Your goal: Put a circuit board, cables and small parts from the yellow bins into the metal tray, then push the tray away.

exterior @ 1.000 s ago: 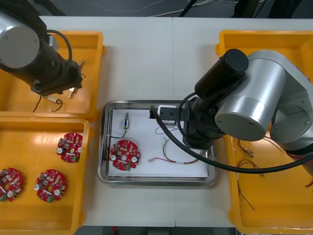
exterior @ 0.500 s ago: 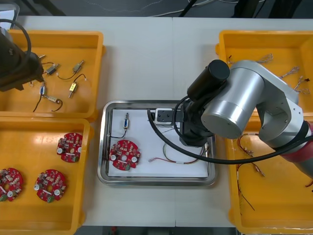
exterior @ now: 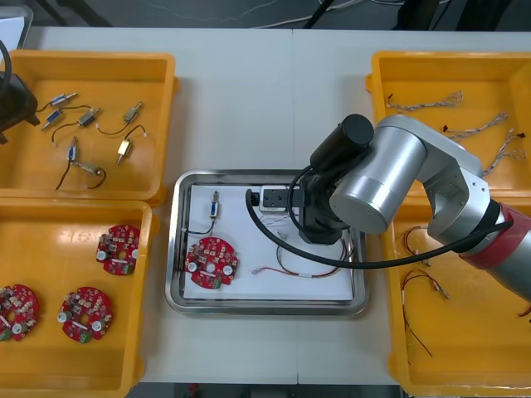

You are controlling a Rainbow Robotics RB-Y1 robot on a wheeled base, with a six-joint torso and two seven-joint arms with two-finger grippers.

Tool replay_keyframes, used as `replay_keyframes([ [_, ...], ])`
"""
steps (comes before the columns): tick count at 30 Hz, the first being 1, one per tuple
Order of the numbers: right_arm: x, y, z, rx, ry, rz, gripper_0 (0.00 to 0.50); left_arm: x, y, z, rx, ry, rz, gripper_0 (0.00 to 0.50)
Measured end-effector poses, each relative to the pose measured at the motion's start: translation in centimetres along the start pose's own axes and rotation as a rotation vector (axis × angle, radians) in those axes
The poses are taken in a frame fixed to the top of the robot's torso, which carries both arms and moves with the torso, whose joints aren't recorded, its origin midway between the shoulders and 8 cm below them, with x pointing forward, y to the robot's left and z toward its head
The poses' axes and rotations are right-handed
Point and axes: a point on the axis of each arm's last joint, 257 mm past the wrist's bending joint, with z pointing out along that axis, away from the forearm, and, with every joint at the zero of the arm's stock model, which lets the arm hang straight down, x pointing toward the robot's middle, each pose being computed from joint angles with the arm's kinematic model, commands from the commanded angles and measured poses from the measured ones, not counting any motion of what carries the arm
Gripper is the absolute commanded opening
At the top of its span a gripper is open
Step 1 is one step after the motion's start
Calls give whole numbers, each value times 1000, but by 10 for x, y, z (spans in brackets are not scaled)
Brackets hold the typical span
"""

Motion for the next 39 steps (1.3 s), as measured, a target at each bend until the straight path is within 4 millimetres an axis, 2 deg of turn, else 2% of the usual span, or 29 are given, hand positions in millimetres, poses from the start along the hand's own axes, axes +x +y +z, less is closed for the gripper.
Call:
replay_keyframes([
  [3, -1, 0, 4, 2, -7, -2, 69, -2, 4, 4, -16, -11, -30, 500],
  [4, -1, 1, 5, 2, -8, -4, 69, -2, 5, 6, -23, -13, -43, 500],
  [5, -1, 1, 5, 2, -7, -6, 287, -1, 5, 9, -30, -14, -57, 500],
  [6, -1, 2, 5, 1, -7, -7, 360, 0, 6, 13, -38, -17, -70, 500],
  [7, -1, 2, 6, 1, -7, -9, 407, 0, 6, 16, -47, -24, -83, 500],
  [8, -1, 2, 6, 1, -7, -10, 407, 1, 6, 20, -55, -32, -96, 500],
  [9, -1, 2, 6, 1, -7, -10, 449, 3, 4, 23, -57, -36, -104, 500],
  [10, -2, 2, 6, 1, -8, -10, 449, 6, 1, 27, -55, -36, -111, 500],
  [11, -2, 2, 6, 1, -8, -10, 470, 9, -2, 31, -56, -33, -117, 500],
  [16, -3, 2, 5, 0, -12, -11, 486, 26, -11, 50, -66, 5, -157, 500],
  [26, -7, 7, 3, -22, -23, -7, 491, 32, -33, 81, -27, 25, -216, 500],
  [35, 2, 7, -18, -43, 19, -5, 491, 35, -42, 87, -2, 51, -252, 500],
  [39, 1, 4, -27, -50, 12, 11, 491, 37, -42, 89, -7, 59, -256, 475],
])
